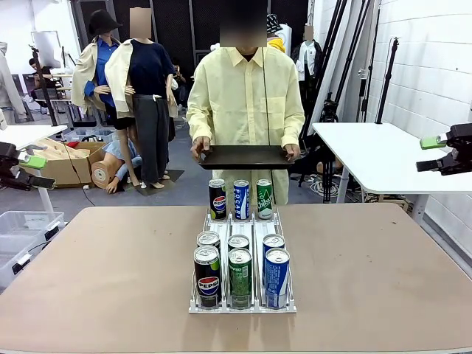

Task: Retrieve and hand over the desired beverage to the person.
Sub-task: Pick up a can of the same type that the person held from the Automatic Can Dispenser.

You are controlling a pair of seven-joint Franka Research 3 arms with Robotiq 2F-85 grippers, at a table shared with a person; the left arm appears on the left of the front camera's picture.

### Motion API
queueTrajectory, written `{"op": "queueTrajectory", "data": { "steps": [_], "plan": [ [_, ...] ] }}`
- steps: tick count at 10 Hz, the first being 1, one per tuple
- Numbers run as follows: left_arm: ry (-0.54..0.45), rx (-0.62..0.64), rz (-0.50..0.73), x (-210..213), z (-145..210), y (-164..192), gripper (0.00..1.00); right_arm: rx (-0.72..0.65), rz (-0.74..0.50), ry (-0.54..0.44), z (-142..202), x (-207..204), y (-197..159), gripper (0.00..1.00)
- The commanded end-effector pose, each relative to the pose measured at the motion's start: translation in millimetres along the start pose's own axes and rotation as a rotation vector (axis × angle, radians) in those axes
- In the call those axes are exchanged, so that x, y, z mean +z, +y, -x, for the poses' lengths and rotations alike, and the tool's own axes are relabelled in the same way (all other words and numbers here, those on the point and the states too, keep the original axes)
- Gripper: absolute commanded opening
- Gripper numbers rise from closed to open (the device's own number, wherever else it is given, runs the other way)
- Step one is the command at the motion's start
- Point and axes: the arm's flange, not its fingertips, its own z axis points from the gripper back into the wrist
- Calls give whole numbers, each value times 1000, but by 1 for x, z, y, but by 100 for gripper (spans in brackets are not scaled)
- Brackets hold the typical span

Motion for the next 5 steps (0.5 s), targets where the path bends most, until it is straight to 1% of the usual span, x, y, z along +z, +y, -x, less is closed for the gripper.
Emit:
{"op": "queueTrajectory", "data": {
  "steps": [1,5],
  "plan": [
    [-3,-4,6,2,2,-2,100,7,-2,1,2,-1,0,100],
    [-3,-4,6,2,2,-2,100,7,-2,1,2,-1,0,100]
  ]
}}
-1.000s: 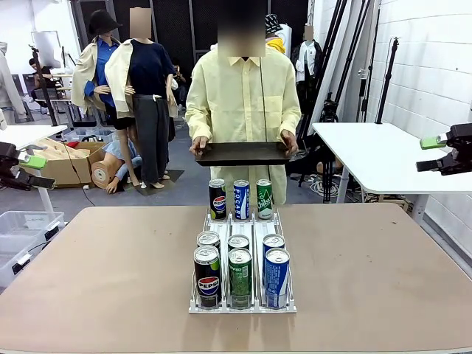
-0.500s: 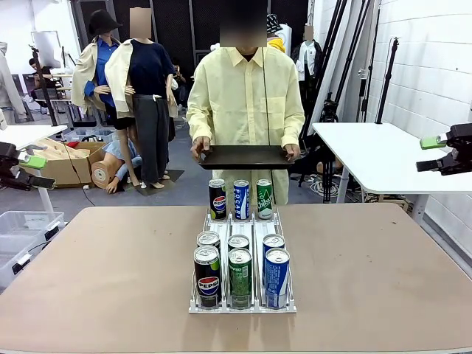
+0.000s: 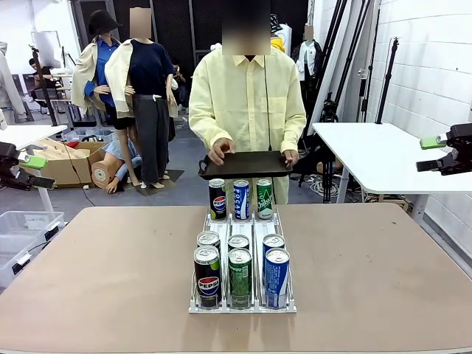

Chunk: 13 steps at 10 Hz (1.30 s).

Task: Retrieve and hand over the desired beverage to the person.
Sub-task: Pick up a can of the same type that the person held from the Automatic Can Dispenser.

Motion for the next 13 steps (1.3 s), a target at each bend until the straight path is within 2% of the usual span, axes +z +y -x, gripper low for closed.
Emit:
{"op": "queueTrajectory", "data": {
  "steps": [1,13],
  "plan": [
    [-3,-4,6,2,2,-2,100,7,-2,1,2,-1,0,100],
    [-3,-4,6,2,2,-2,100,7,-2,1,2,-1,0,100]
  ]
}}
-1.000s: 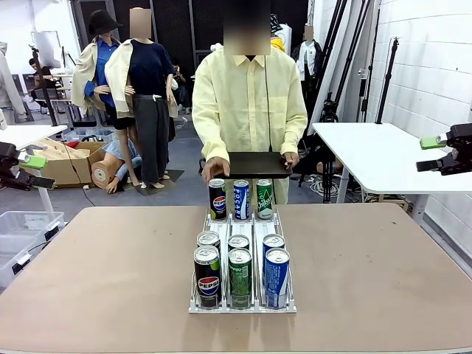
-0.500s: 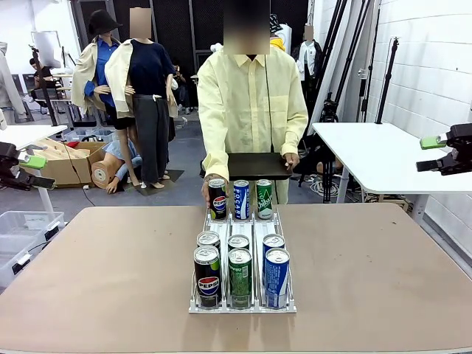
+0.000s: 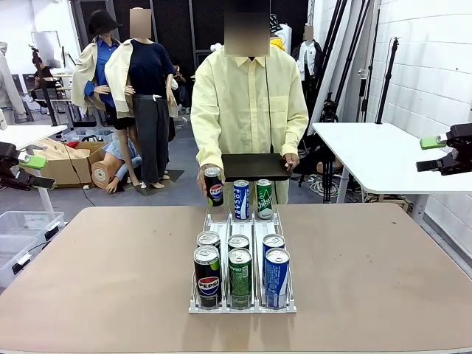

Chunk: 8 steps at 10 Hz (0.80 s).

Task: Retrieve and hand over the desired beverage to the person.
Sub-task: Pick up a can of the same type that the person held from the Automatic Can Dispenser.

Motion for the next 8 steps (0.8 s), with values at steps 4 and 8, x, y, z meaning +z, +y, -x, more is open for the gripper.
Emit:
{"op": "queueTrajectory", "data": {
  "steps": [4,8],
  "plan": [
    [-3,-4,6,2,2,-2,100,7,-2,1,2,-1,0,100],
    [-3,-4,6,2,2,-2,100,7,-2,1,2,-1,0,100]
  ]
}}
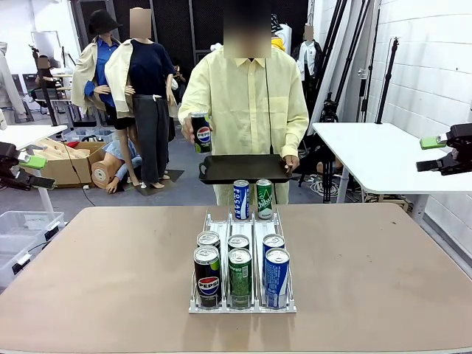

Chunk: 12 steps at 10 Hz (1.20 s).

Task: Retrieve and hand over the desired beverage to the person.
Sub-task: Pick up a can of the same type that the person held from the Automatic Can Dispenser.

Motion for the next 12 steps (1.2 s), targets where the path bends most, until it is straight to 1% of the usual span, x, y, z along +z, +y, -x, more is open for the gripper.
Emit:
{"op": "queueTrajectory", "data": {
  "steps": [1,12],
  "plan": [
    [-3,-4,6,2,2,-2,100,7,-2,1,2,-1,0,100],
    [-3,-4,6,2,2,-2,100,7,-2,1,2,-1,0,100]
  ]
}}
